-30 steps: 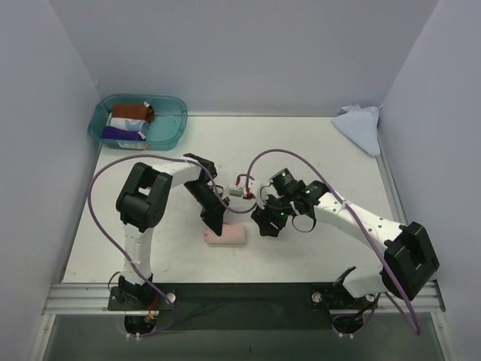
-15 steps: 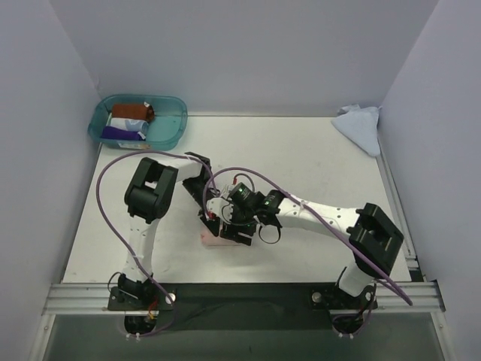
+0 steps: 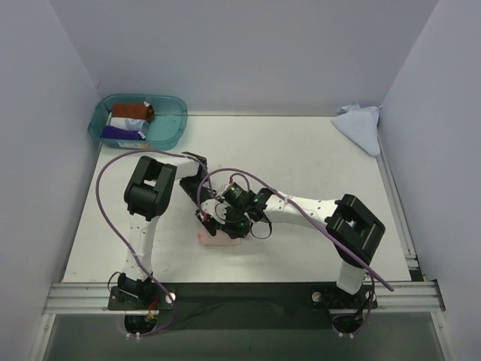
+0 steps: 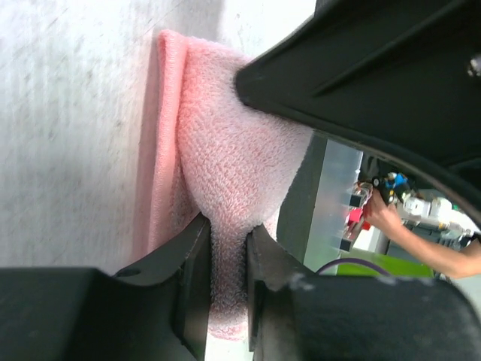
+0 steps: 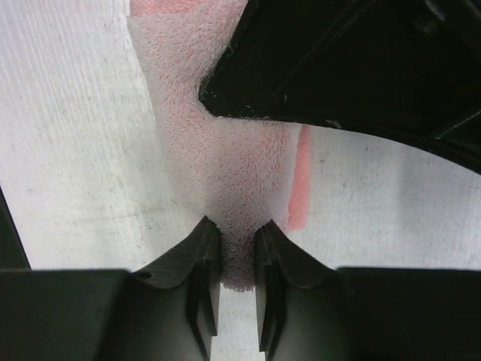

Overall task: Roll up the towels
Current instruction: Roll the towel

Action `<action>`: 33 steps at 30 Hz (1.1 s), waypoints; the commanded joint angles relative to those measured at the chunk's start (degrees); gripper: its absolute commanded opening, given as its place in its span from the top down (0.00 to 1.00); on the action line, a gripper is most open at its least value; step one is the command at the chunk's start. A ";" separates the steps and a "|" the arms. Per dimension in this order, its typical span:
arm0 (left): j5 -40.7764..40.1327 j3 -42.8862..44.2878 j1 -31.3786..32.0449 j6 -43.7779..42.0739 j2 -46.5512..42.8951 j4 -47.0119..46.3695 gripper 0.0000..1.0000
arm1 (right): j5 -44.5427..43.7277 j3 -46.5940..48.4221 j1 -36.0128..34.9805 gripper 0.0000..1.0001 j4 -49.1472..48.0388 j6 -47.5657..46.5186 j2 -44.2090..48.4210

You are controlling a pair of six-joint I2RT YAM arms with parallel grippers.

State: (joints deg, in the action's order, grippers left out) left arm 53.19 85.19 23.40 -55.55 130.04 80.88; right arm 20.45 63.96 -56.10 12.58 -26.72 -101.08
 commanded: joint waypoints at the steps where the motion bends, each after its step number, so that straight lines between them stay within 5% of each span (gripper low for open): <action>1: -5.82 -2.29 -3.09 -1.50 -0.39 -11.52 0.71 | 5.56 0.55 1.07 0.94 0.51 0.00 -2.98; 10: 2.62 -6.43 -16.26 0.26 -10.85 -12.59 0.41 | 13.03 -0.07 4.50 1.00 4.47 2.63 -5.79; 20: 2.99 -13.37 -31.21 -4.18 -31.14 -14.87 0.33 | 22.53 5.54 8.98 1.00 9.21 8.00 -13.34; 26: -4.22 -27.16 -27.80 -16.42 -52.67 -17.33 0.21 | 28.05 7.49 10.30 1.00 11.76 9.40 -17.12; 33: -17.31 -48.78 -4.62 -12.32 -76.67 -43.38 0.11 | 34.30 12.50 13.11 1.00 15.98 10.63 -22.76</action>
State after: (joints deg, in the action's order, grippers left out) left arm 43.57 42.81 12.82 -67.42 59.13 52.62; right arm 57.08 77.60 -43.05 20.67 -16.23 -119.17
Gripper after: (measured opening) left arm 0.881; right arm 0.152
